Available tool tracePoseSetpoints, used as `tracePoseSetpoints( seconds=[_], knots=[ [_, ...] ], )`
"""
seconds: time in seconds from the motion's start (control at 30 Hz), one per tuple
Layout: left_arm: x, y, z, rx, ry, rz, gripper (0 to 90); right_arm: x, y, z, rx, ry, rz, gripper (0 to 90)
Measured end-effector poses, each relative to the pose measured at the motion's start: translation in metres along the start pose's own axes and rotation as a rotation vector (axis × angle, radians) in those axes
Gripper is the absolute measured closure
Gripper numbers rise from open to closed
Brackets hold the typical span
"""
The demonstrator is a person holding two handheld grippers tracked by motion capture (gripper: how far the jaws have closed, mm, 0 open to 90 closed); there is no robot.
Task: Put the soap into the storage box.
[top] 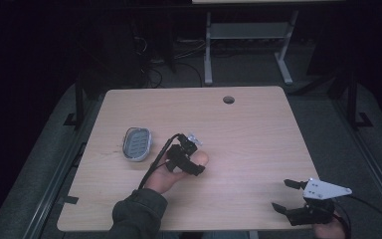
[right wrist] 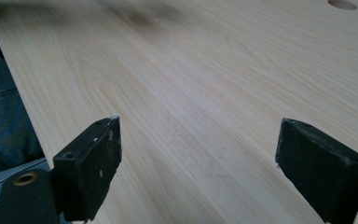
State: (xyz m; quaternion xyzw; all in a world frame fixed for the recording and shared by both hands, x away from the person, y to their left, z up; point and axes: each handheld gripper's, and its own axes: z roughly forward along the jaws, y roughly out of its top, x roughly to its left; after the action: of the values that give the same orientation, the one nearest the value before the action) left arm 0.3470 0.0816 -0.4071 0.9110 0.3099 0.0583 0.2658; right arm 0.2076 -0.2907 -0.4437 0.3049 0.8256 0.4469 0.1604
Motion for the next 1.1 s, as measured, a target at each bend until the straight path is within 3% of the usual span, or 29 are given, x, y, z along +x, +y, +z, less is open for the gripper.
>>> tracePoseSetpoints(
  seconds=[0.6, 1.1],
  knots=[
    [0.013, -0.006, -0.016, -0.018, -0.003, -0.032, 32.3, 0.000, 0.000, 0.000, 0.003, -0.002, 0.002, 13.8],
    [0.029, -0.012, -0.034, -0.056, -0.019, -0.094, 32.3, 0.000, 0.000, 0.001, 0.004, -0.001, 0.004, 13.8]
  ],
)
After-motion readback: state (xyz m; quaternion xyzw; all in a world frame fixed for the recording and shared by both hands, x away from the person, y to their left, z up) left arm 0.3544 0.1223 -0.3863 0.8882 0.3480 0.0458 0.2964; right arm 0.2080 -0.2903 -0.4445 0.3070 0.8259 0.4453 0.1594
